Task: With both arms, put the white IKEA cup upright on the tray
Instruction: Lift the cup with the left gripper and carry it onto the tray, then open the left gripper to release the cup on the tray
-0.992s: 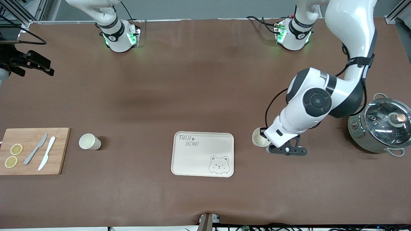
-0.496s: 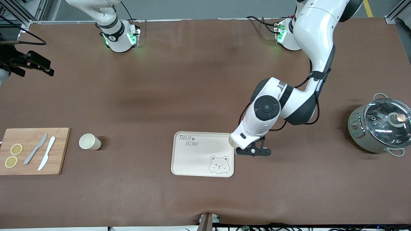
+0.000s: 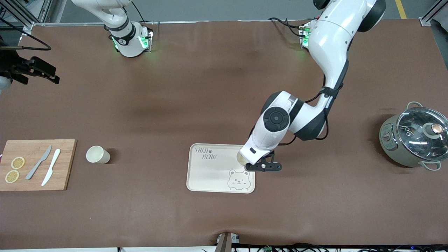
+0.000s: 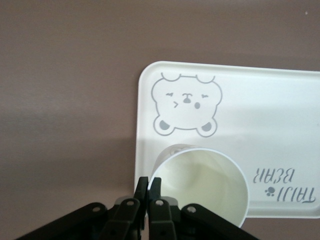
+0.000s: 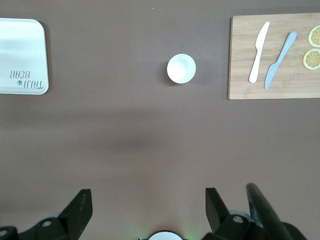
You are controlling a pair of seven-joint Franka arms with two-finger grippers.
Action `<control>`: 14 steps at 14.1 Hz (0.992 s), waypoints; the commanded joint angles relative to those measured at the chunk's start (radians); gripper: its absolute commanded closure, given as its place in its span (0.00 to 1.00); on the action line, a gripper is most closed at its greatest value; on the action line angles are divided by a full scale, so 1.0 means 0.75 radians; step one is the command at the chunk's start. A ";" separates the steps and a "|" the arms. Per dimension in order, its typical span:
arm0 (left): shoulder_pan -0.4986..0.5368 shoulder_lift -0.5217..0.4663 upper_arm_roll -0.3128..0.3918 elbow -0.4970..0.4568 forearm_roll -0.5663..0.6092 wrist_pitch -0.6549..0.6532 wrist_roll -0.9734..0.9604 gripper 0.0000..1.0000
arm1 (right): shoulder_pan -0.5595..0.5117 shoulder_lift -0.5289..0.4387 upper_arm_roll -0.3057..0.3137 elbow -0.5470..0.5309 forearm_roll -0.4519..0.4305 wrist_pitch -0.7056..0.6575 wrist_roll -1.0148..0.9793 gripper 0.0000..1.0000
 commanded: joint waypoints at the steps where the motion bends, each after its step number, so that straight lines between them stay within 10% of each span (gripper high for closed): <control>1: -0.029 0.033 0.018 0.017 0.009 0.058 -0.063 1.00 | -0.013 0.009 0.005 0.016 0.000 -0.008 -0.011 0.00; 14: -0.070 0.099 0.024 -0.032 0.030 0.208 -0.131 1.00 | -0.017 0.011 0.005 0.014 -0.002 -0.022 -0.015 0.00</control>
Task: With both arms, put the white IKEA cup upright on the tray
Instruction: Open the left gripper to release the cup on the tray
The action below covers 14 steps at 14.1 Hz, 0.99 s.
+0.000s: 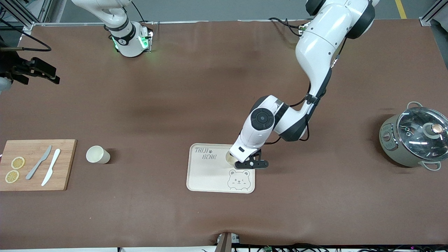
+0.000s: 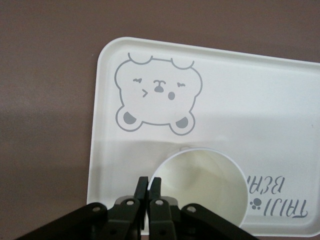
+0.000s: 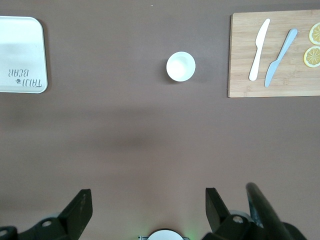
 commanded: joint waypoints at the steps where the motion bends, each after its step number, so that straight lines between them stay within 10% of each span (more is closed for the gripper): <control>1: -0.021 0.006 0.023 -0.012 0.030 0.045 -0.036 1.00 | -0.016 0.008 0.007 0.016 -0.002 -0.016 -0.013 0.00; 8: -0.023 0.014 0.025 -0.014 0.032 0.055 -0.034 1.00 | -0.016 0.008 0.007 0.014 0.000 -0.014 -0.013 0.00; 10: -0.023 0.014 0.025 -0.014 0.034 0.057 -0.032 0.73 | -0.014 0.008 0.007 0.014 0.000 -0.014 -0.009 0.00; 12: -0.023 0.022 0.025 -0.014 0.050 0.086 -0.026 0.22 | -0.018 0.010 0.007 0.014 -0.006 -0.016 -0.011 0.00; 14: -0.023 0.022 0.025 -0.014 0.068 0.088 -0.030 0.16 | -0.044 0.040 0.007 0.014 -0.002 -0.026 -0.017 0.00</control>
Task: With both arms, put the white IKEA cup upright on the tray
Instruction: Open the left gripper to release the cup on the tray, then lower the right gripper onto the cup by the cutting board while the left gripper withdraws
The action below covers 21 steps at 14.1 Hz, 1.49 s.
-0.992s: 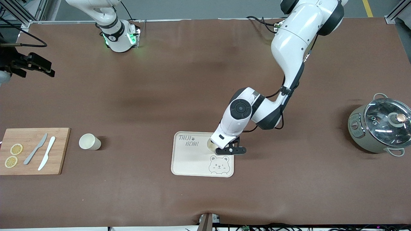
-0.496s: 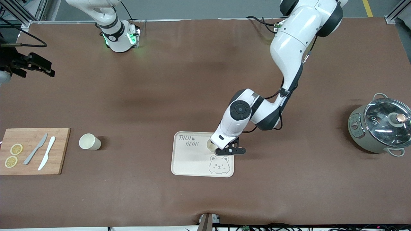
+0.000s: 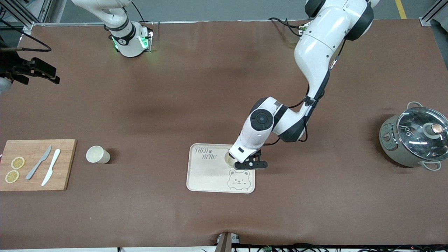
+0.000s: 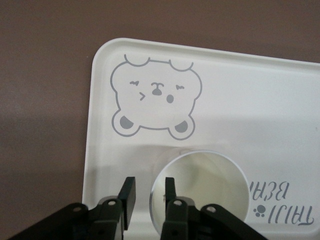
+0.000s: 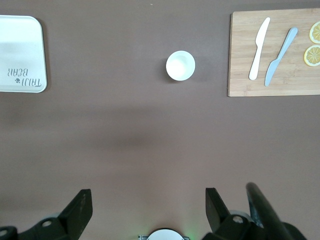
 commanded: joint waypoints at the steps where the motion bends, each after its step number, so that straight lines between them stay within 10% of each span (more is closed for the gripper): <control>1: -0.021 0.004 0.023 -0.002 0.045 0.029 -0.032 0.07 | -0.043 0.034 0.009 0.014 -0.002 -0.022 -0.017 0.00; 10: -0.007 -0.080 0.023 0.006 0.047 -0.104 -0.026 0.00 | -0.088 0.306 0.009 0.010 -0.055 0.086 -0.024 0.00; 21: 0.249 -0.509 0.017 -0.002 0.035 -0.864 0.458 0.00 | -0.182 0.719 0.009 -0.029 -0.055 0.665 -0.119 0.00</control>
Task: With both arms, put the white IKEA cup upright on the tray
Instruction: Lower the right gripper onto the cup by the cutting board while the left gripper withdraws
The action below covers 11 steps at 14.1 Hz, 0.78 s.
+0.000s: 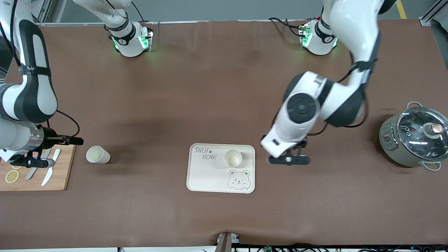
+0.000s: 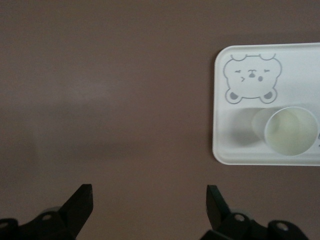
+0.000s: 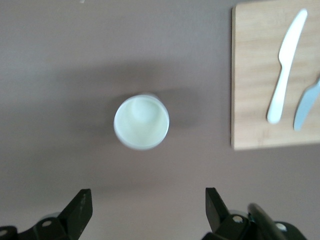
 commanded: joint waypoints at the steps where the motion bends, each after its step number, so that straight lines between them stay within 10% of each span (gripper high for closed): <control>1: 0.096 -0.116 -0.012 -0.048 0.017 -0.124 0.146 0.00 | -0.072 0.085 0.018 -0.012 -0.020 0.139 -0.074 0.00; 5: 0.239 -0.188 -0.014 -0.068 0.009 -0.176 0.310 0.00 | -0.081 0.167 0.022 -0.112 0.003 0.379 -0.080 0.05; 9: 0.368 -0.221 -0.018 -0.076 -0.030 -0.176 0.439 0.00 | -0.042 0.181 0.022 -0.182 0.005 0.467 -0.062 0.84; 11: 0.403 -0.235 -0.018 -0.078 -0.058 -0.174 0.439 0.00 | -0.052 0.183 0.024 -0.182 0.005 0.467 -0.062 1.00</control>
